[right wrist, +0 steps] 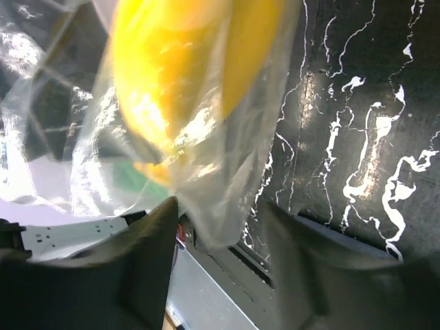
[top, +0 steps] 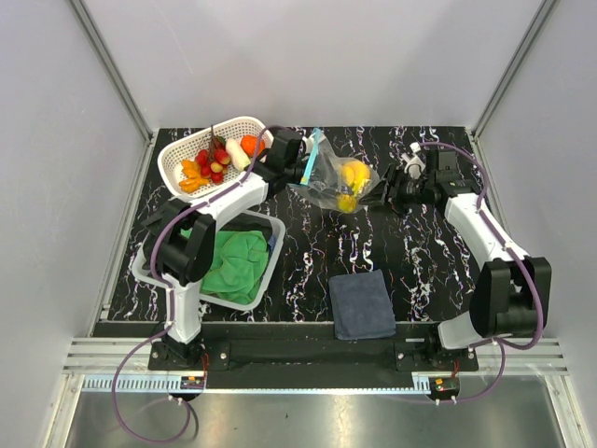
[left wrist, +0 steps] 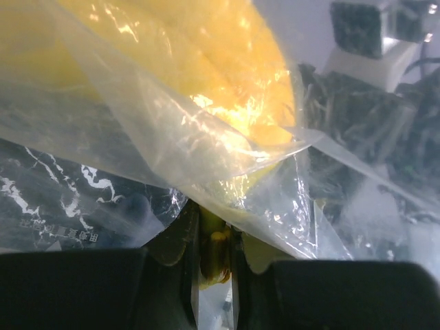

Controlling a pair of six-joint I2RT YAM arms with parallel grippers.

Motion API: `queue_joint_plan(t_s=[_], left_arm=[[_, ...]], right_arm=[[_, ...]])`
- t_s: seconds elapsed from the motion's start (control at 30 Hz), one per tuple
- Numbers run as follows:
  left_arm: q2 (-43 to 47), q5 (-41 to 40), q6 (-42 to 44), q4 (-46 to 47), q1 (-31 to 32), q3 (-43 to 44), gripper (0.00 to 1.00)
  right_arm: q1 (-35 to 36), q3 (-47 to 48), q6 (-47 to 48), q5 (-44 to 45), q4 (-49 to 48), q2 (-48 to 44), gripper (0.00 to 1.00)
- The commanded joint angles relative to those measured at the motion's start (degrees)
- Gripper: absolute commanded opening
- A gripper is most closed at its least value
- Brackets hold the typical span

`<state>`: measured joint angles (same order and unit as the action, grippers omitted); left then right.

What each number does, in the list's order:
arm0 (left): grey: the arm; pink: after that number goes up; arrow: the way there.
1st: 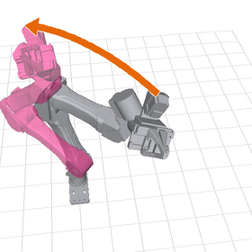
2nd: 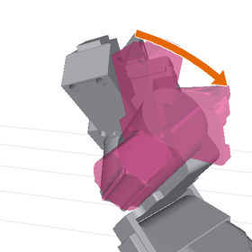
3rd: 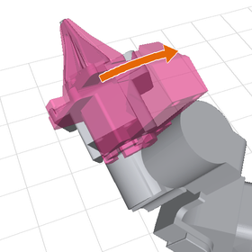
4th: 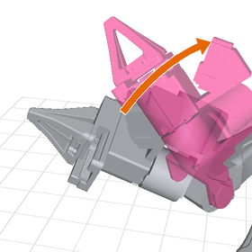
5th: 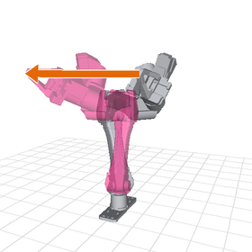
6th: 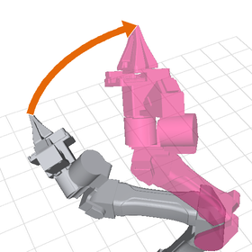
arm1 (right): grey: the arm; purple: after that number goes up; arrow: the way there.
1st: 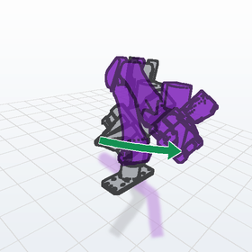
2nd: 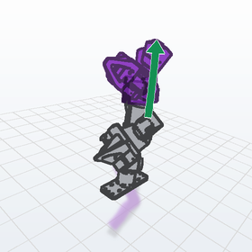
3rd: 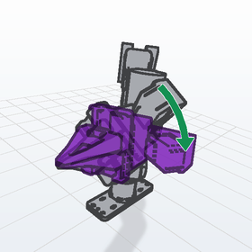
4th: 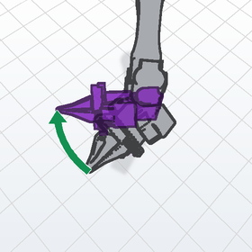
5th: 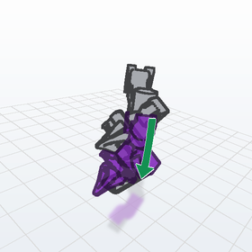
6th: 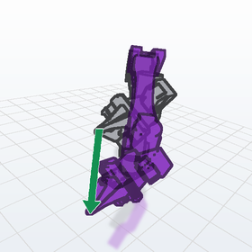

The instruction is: Open the zip-top bag and remove the fake food

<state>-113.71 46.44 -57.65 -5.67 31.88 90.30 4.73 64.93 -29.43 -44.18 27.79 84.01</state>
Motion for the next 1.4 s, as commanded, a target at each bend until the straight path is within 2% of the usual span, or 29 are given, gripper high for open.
queue_joint_plan(t_s=[0.0,0.03,0.07,0.13,0.27,0.37,0.4,0.5,0.7,0.83,0.87,0.93,0.97,1.07,1.17,1.37], left_arm=[[4.2,3.84,-2.55,6.8,-0.06,-0.21,0.0],[4.29,3.93,-2.47,6.9,-0.06,-0.56,0.0],[4.29,3.84,-2.3,6.9,-0.15,-0.65,0.0],[4.64,3.32,-1.59,6.12,-0.32,-1.09,0.0],[4.81,2.26,0.69,3.39,-1.38,-0.48,0.0],[5.52,-1.25,6.48,-3.8,-1.64,2.67,0.0],[5.87,-4.65,10.93,-9.48,-1.64,3.82,0.0],[7.1,-9.68,15.88,-14.88,-1.64,6.29,0.0],[8.94,-14.17,17.66,-17.17,-1.73,6.82,0.0],[8.77,-14.27,18.71,-17.53,-1.64,7.17,0.0],[8.25,-13.75,18.89,-17.62,-1.56,7.52,0.0],[7.89,-14.18,19.59,-18.23,-0.77,8.31,0.0],[7.46,-14.53,20.81,-18.84,-0.33,9.01,0.0],[5.88,-17.42,24.84,-23.06,1.6,12.95,0.0],[4.21,-20.85,28.45,-27.89,3.54,16.99,0.0],[2.44,-24.9,31.98,-33.96,5.56,20.61,0.0]], right_arm=[[0.1,2.75,-1.07,-1.43,-3.53,2.65,0.47],[0.19,2.92,-1.59,-0.65,-3.53,3.35,0.36],[0.19,3.1,-1.94,0.23,-3.45,3.62,0.16],[0.01,2.75,-2.65,3.64,-3.1,3.45,0.01],[-0.16,1.35,-3.0,9.02,-2.3,2.39,0.0],[-0.86,0.99,-3.44,12.09,-0.12,2.83,0.0],[-1.04,0.99,-3.53,12.97,0.85,3.7,0.0],[-1.92,1.43,-3.44,13.69,4.02,7.03,0.0],[-2.01,0.46,-2.39,14.39,5.6,10.46,0.0],[-2.01,0.64,-0.99,12.21,6.84,12.06,0.0],[-2.01,1.86,-0.46,11.84,8.49,12.14,0.05],[-1.75,3.79,1.04,13.15,11.48,11.01,0.26],[-1.4,6.5,1.65,14.64,15.41,10.13,0.46],[0.62,12.56,4.29,22.72,22.01,6.0,0.66],[2.12,17.23,6.31,25.29,25.02,3.8,0.7],[8.44,23.83,10.18,25.02,22.14,1.78,0.8]])
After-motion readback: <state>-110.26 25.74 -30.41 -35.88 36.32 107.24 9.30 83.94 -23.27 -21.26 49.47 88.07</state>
